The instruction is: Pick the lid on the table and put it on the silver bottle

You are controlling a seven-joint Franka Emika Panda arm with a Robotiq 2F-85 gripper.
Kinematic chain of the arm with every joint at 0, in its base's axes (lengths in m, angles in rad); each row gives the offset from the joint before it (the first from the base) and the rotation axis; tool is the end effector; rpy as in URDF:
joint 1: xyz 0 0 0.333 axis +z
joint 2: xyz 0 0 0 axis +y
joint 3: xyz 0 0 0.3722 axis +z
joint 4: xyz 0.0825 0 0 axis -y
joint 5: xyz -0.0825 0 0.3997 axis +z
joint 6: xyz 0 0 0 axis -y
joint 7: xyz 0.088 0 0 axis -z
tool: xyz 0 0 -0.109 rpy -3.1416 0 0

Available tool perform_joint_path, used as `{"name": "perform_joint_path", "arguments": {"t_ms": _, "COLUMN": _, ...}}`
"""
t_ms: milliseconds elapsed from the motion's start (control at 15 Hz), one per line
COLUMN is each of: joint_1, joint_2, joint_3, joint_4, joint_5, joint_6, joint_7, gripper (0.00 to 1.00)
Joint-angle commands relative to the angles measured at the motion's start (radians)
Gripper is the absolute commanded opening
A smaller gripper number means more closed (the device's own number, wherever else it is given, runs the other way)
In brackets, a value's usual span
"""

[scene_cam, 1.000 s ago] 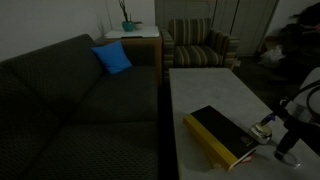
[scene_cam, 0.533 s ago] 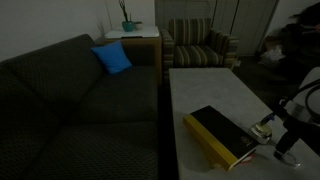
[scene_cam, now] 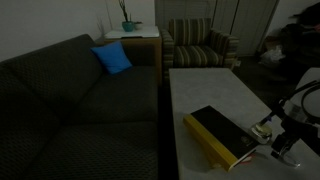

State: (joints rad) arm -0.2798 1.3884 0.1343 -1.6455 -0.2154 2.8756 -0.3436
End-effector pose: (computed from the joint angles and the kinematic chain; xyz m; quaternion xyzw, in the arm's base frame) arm 0.5770 -0.0671 -0.1837 -0.9845 -0.1541 0.0541 0.0642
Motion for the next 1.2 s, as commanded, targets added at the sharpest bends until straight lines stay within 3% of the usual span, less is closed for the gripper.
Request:
{"name": "perform_joint_path", "arguments": {"t_ms": 0, "joint_1": 0.080, "joint_2": 0.034, "joint_3": -0.081, "joint_4": -0.002, "joint_5": 0.044, "joint_6": 0.070, "joint_7": 0.094, "gripper": 1.00}}
{"name": "perform_joint_path", "arguments": {"t_ms": 267, "joint_1": 0.209, "joint_2": 0.042, "joint_3": -0.173, "joint_4": -0.018, "joint_5": 0.106, "joint_6": 0.129, "joint_7": 0.278, "gripper": 1.00}}
{"name": "perform_joint_path", "arguments": {"t_ms": 467, "joint_1": 0.258, "joint_2": 0.048, "joint_3": -0.206, "joint_4": -0.023, "joint_5": 0.145, "joint_6": 0.127, "joint_7": 0.345, "gripper": 1.00}}
{"name": "perform_joint_path", "arguments": {"t_ms": 1133, "joint_1": 0.195, "joint_2": 0.064, "joint_3": -0.190, "joint_4": -0.018, "joint_5": 0.155, "joint_6": 0.101, "joint_7": 0.309, "gripper": 1.00}}
